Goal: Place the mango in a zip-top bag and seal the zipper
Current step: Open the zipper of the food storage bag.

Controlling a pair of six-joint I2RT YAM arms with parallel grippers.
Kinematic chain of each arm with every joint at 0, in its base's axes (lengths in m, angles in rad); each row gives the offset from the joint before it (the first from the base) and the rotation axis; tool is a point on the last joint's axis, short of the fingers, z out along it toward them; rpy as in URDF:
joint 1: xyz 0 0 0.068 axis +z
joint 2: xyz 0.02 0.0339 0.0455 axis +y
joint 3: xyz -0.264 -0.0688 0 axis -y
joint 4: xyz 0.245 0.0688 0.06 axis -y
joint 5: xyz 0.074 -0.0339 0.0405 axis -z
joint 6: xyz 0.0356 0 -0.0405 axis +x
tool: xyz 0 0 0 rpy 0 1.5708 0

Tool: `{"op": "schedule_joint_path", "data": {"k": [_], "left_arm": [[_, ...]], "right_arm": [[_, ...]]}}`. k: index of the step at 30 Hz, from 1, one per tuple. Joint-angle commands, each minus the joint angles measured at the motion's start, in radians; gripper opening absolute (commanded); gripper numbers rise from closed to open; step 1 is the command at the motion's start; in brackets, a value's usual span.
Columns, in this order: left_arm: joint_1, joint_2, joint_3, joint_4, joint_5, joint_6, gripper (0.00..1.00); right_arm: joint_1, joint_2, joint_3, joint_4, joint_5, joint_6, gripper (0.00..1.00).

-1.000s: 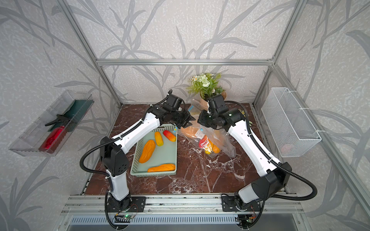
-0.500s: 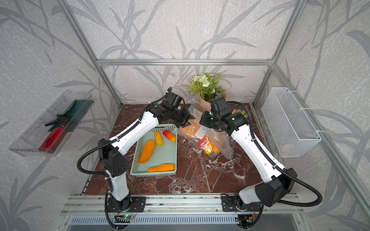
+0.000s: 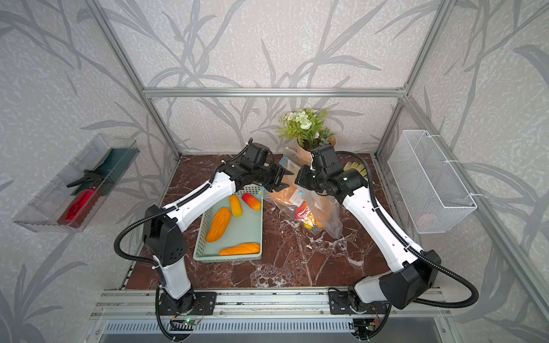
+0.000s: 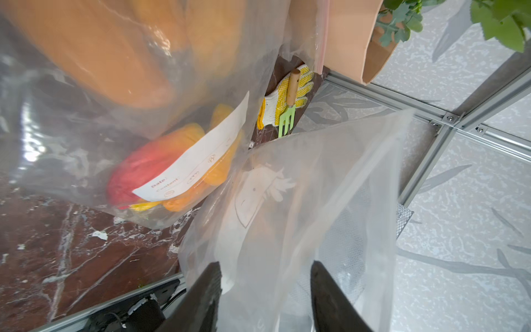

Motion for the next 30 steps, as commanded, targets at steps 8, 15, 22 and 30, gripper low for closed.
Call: {"op": "schedule_joint_path", "data": {"k": [8, 15, 22, 30], "left_arm": [[-0.008, 0.008, 0.071, -0.174, 0.033, 0.087, 0.05], [-0.007, -0.037, -0.025, -0.21, 0.036, 0.13, 0.0], [-0.006, -0.029, 0.013, -0.309, 0.021, 0.207, 0.0], [0.0, -0.063, -0.085, -0.273, 0.043, 0.174, 0.04]], "right_arm": [[0.022, -0.023, 0.062, -0.133, 0.243, -0.052, 0.0], [0.128, -0.019, 0.081, -0.155, 0.587, -0.176, 0.0], [0.224, -0.014, 0.031, -0.105, 0.81, -0.198, 0.0], [0.254, -0.053, -0.06, -0.001, 0.842, -0.175, 0.0]]}}
